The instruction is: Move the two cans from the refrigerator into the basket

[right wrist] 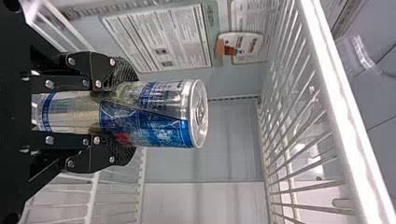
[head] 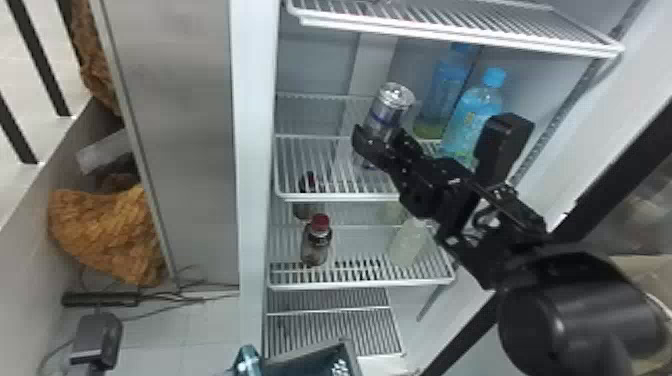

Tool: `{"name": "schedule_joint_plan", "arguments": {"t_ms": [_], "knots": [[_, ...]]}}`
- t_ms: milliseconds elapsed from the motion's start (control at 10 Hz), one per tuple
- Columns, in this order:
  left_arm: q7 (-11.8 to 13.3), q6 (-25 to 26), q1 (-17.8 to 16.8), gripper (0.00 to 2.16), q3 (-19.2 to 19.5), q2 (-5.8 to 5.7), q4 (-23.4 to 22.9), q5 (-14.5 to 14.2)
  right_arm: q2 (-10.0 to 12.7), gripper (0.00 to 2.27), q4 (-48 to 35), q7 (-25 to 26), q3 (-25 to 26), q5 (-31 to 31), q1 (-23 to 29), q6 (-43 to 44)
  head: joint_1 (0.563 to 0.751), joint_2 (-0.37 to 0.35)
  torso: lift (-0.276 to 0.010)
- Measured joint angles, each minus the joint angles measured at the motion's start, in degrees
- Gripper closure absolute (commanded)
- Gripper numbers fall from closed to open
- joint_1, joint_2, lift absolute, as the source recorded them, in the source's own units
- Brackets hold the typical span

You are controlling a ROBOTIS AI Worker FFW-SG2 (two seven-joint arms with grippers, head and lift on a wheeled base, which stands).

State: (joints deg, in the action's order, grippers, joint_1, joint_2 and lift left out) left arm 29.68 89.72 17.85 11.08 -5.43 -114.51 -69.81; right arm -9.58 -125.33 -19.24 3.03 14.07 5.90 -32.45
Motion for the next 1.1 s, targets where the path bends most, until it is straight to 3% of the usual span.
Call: {"name": "schedule_joint_plan", "arguments": {"t_ms": [600, 1100], "knots": [[0.02, 0.0, 0.15, 1.2, 0.04, 0.17, -0.01, 0.0, 0.0, 1.23, -13.43, -3.22, 3.97, 1.94, 12.72, -6.24, 0.695, -0.253, -0.035], [0.02, 0.0, 0.28, 1.2, 0.19, 0.34, -0.01, 0.03, 0.04, 1.23, -20.99, -8.18, 6.46, 2.39, 19.68, -13.11, 0.695, -0.257, -0.035]]}}
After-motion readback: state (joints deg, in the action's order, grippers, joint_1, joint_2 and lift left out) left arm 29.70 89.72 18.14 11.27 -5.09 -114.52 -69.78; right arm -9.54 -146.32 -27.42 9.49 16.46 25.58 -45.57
